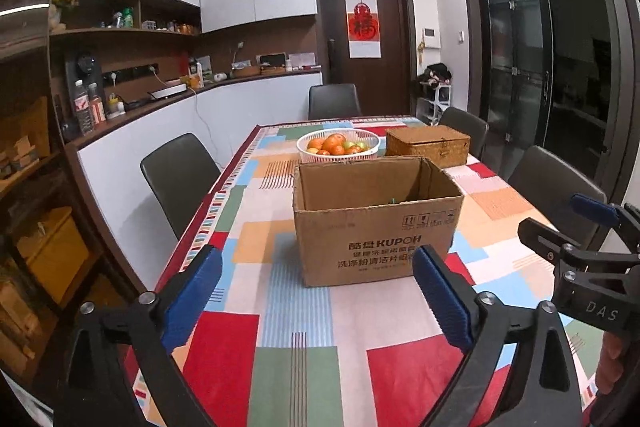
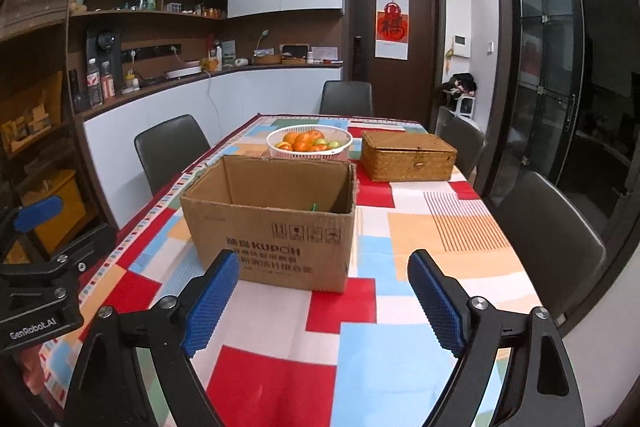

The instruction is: Organize snacks

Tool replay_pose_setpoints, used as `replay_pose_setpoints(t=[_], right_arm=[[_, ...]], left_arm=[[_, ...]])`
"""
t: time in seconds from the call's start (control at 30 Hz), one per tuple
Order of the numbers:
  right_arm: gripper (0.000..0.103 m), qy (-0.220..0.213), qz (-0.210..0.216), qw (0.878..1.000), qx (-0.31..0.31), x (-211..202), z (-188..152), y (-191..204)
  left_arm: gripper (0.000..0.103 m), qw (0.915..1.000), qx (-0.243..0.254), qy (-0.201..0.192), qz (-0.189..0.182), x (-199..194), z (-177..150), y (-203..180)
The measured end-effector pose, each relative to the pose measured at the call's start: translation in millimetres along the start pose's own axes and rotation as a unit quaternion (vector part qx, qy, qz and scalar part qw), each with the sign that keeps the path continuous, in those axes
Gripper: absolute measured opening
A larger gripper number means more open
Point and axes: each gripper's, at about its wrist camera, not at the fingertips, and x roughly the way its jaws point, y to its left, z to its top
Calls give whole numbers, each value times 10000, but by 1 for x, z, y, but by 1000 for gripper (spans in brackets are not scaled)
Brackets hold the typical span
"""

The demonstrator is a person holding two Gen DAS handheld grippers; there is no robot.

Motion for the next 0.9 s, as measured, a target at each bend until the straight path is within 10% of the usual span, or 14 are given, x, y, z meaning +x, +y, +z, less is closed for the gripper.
replay_pose_setpoints(t=[0.9], right_arm=[[92,-348,12,9994,1,-55,-16,7]], left_arm=[[103,9995,-30,-301,129,-54,-17,6]])
